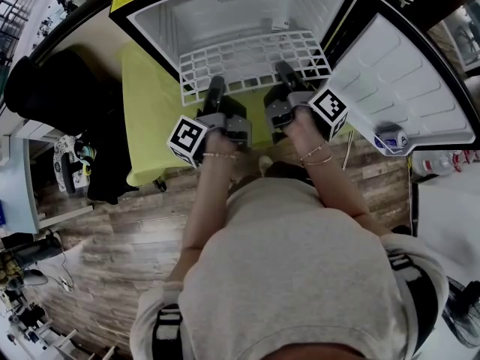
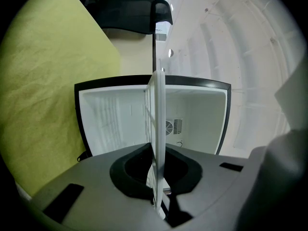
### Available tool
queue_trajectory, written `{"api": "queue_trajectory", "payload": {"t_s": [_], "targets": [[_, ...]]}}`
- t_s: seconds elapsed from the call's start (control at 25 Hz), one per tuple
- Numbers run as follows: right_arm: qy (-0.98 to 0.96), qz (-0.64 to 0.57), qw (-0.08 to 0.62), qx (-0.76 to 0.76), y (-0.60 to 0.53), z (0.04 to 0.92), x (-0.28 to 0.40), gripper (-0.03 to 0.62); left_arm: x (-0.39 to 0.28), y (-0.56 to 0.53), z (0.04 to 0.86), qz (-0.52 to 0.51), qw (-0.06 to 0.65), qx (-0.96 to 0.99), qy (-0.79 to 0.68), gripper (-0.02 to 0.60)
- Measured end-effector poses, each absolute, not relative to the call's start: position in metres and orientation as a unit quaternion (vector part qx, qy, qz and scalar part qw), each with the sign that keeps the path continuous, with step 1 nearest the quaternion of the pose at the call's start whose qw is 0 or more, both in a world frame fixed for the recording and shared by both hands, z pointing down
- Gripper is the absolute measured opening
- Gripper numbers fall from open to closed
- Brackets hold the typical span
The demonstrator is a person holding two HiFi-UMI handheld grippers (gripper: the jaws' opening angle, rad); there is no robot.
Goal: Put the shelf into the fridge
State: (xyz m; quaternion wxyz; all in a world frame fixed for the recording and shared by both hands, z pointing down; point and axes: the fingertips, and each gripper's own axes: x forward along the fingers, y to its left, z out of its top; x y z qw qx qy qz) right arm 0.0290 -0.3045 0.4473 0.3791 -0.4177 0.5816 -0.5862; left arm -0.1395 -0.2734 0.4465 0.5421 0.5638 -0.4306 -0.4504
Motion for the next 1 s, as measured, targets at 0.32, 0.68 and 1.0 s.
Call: {"api": "queue_trajectory", "payload": {"t_s": [0.32, 0.68, 1.0], "targets": [[0.583, -0.591, 0.372, -0.414, -0.316, 0.452, 0.026, 0.025, -0.142, -0.284, 0.451, -0.452, 0.544, 0.555, -0.438, 0.034], [0.585, -0.598, 0.358, -0.416, -0.331, 0.460, 0.023, 0.023, -0.144, -0.299, 0.460, -0.449, 0.546, 0.547, -0.448, 0.032], [0.589, -0.599, 0.353, -0.411, -0.344, 0.460, 0.021, 0.023, -0.146, -0.310, 0.461, -0.452, 0.544, 0.545, -0.451, 0.031]]}}
